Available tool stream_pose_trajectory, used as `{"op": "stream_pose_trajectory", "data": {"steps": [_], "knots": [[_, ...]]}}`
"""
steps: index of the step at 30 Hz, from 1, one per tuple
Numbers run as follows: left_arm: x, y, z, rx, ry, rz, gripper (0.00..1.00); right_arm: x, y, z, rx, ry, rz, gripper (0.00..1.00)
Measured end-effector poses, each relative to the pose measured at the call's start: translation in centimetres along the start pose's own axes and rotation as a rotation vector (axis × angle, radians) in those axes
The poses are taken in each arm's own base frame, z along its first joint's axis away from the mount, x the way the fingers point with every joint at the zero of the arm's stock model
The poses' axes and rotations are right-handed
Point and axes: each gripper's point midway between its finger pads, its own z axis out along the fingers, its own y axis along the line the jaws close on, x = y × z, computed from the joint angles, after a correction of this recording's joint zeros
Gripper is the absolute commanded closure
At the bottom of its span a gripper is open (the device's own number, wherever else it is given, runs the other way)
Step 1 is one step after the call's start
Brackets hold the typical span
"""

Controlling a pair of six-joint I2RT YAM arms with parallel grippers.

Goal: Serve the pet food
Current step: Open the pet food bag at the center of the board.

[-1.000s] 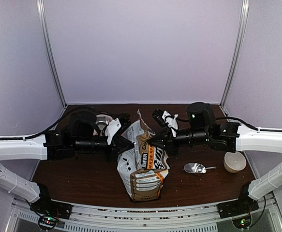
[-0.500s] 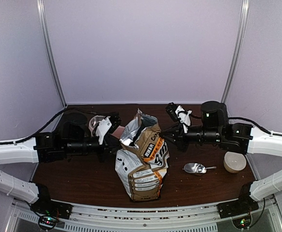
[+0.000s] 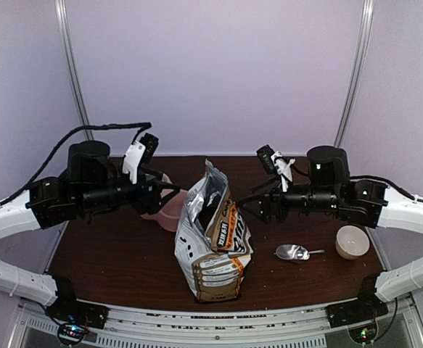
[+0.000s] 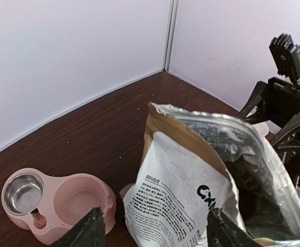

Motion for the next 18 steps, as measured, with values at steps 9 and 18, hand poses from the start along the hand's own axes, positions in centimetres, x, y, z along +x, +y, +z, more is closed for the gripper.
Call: {"op": "stream_pose_trajectory", "data": {"steps": [9, 18], "knots": [[-7.9, -1.0, -1.8, 0.016, -0.043, -0.235, 0.23, -6.9, 0.4, -2.2, 0.056, -0.082, 0.246, 0.33], [-2.1, -3.6, 3.0, 0.101, 0.247, -0.362, 0.18, -6.0, -0.8, -1.4, 0.229, 0.03, 0.439, 0.35]]}}
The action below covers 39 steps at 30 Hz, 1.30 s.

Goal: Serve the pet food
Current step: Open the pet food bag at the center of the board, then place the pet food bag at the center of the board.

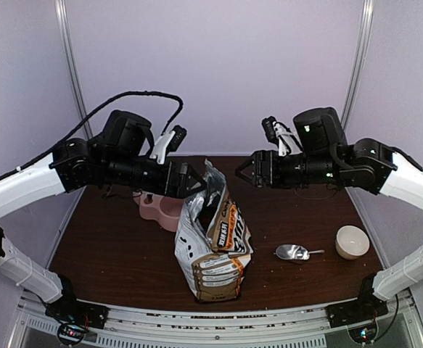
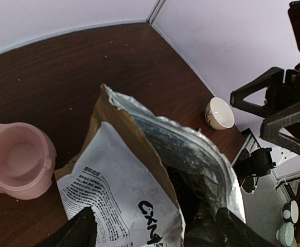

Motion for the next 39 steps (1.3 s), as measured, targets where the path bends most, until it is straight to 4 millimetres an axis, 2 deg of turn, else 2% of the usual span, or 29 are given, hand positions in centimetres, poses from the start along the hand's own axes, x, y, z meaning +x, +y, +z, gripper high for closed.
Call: {"op": "stream_pose_trajectory", "data": {"steps": [5, 14, 16, 22, 24, 27, 30, 39], "knots": [[2.0, 0.2, 1.7, 0.009, 0.1, -0.024, 0.2, 1.0, 0.9, 1.0, 0.059, 0.06, -0.005, 0.37], [2.9, -0.6, 1.6, 0.054, 0.143, -0.039, 0.38, 1.3, 3.5, 2.5, 0.089, 0.1, -0.054, 0.46], [3.0, -0.8, 1.6, 0.064, 0.149, -0.04, 0.45, 1.8, 3.6, 3.1, 0.105, 0.12, -0.073, 0.47], [3.2, -1.2, 1.5, 0.086, 0.164, -0.051, 0.83, 3.3, 3.0, 4.7, 0.2, 0.169, -0.135, 0.6], [3.4, -1.3, 1.5, 0.088, 0.172, -0.048, 0.92, 3.4, 2.7, 4.8, 0.231, 0.177, -0.159, 0.72], [3.6, -1.3, 1.4, 0.086, 0.182, -0.043, 1.0, 3.0, 2.8, 4.6, 0.254, 0.172, -0.181, 0.87], [3.4, -1.4, 1.2, 0.083, 0.177, -0.039, 1.0, 2.4, 2.6, 4.1, 0.281, 0.161, -0.198, 1.0], [2.7, -0.4, 0.1, 0.007, 0.142, -0.031, 1.0, 1.5, 0.3, 2.8, 0.389, 0.133, -0.231, 1.0]]}}
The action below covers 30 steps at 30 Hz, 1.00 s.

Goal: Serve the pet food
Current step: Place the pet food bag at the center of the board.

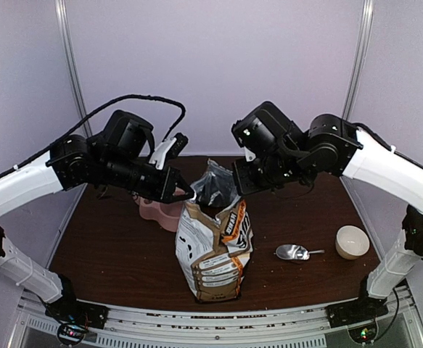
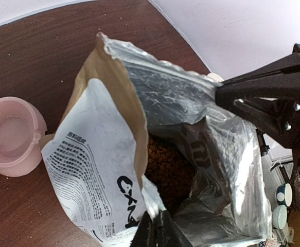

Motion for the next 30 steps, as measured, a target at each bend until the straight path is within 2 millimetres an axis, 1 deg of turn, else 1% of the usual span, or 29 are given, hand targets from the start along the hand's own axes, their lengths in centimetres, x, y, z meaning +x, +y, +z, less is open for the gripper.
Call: {"op": "stream_pose_trajectory", "data": {"steps": [5, 8, 14, 18, 20, 24, 27, 30], "knots": [[-0.6, 0.0, -0.8, -0.039, -0.02, 0.022, 1.0, -0.3, -2.3, -0.7, 0.06, -0.009, -0.004, 1.0], [-1.0, -0.2, -0.4, -0.043, -0.015, 0.036, 1.0, -0.4, -4.0, -1.2, 0.088, -0.014, 0.0, 1.0], [-3.6, -1.7, 2.5, -0.016, -0.044, 0.066, 1.0, 0.3, -8.4, -1.6, 0.16, 0.006, 0.014, 1.0], [-5.4, -1.7, 4.2, -0.042, -0.071, 0.091, 1.0, 0.0, -10.8, -1.7, 0.198, -0.005, 0.031, 1.0], [-6.5, -1.6, 5.3, -0.055, -0.086, 0.099, 1.0, -0.4, -12.1, -1.7, 0.221, -0.014, 0.041, 1.0], [-9.0, -0.8, 7.5, -0.069, -0.121, 0.093, 1.0, -1.7, -14.8, -1.2, 0.27, -0.04, 0.065, 1.0], [-11.1, -0.2, 9.3, -0.069, -0.157, 0.095, 1.0, -2.7, -17.1, -0.7, 0.306, -0.061, 0.083, 1.0], [-12.9, 0.1, 10.8, -0.062, -0.183, 0.113, 1.0, -3.6, -18.9, -0.1, 0.33, -0.076, 0.098, 1.0]]}}
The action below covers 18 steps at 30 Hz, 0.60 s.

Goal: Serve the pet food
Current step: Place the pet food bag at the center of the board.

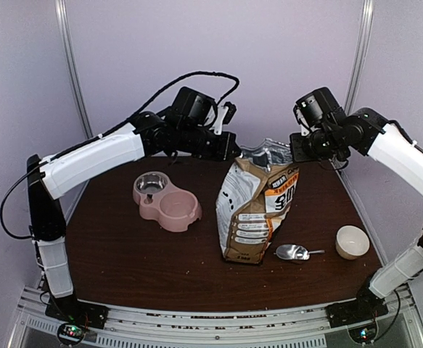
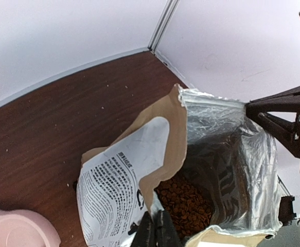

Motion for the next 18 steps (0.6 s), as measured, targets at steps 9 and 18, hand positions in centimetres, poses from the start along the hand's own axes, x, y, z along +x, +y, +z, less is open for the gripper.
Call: {"op": "stream_pose_trajectory", "data": {"steps": [9, 18], "knots": [[-3.3, 0.8, 2.3, 0.013, -0.107, 0.062, 0.55, -2.0, -0.8, 1.8, -0.031, -0.037, 0.009, 0.63], [-5.7, 0.9, -4.4, 0.001, -0.24, 0.11, 0.23, -3.5, 0.9, -3.1, -0.255, -0.13, 0.002, 0.23]]}}
